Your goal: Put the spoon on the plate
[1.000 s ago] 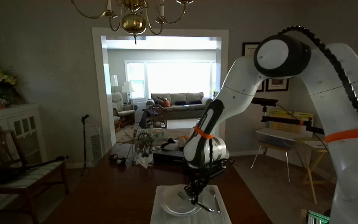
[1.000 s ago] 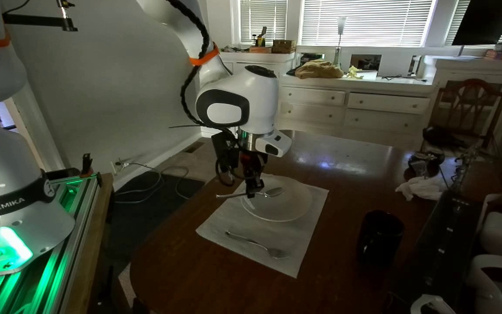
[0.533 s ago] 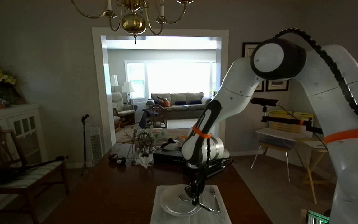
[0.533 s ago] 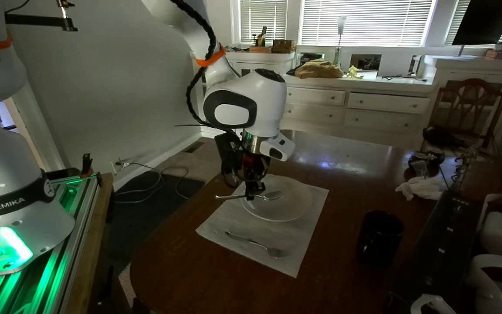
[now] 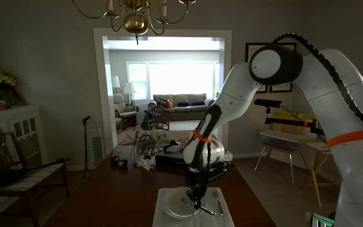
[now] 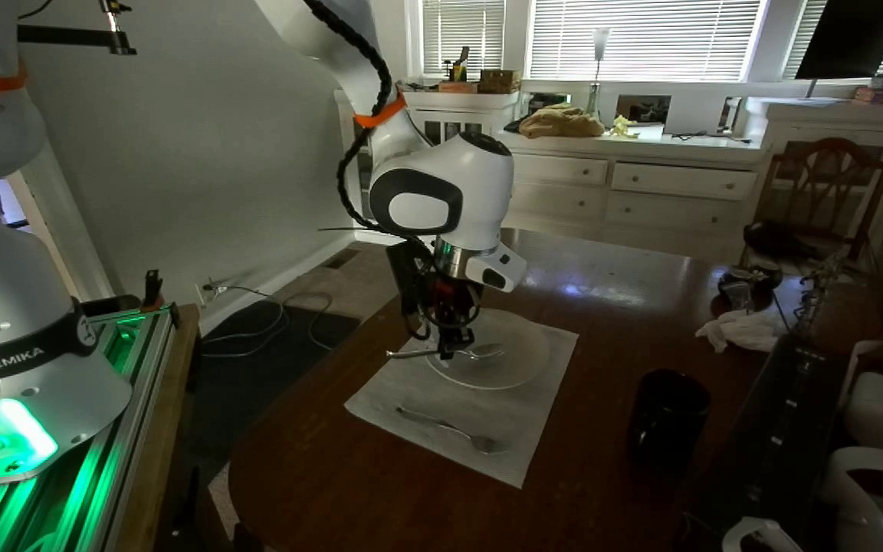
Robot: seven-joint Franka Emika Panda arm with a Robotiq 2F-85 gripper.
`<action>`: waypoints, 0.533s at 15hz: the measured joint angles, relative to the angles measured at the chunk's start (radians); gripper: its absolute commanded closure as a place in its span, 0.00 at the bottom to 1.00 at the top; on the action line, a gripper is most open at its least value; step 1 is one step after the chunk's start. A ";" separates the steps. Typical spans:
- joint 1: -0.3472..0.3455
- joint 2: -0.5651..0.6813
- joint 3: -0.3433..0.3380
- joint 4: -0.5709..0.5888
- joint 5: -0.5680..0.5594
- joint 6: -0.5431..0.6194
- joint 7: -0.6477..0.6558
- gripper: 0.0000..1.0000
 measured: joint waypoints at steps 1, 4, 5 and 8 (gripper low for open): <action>0.002 0.005 -0.001 0.006 0.000 0.000 0.000 0.96; 0.007 0.018 -0.002 0.021 -0.004 0.000 0.000 0.83; 0.008 0.023 -0.003 0.025 -0.006 0.000 0.001 0.75; 0.010 0.026 -0.004 0.027 -0.009 0.000 0.001 0.47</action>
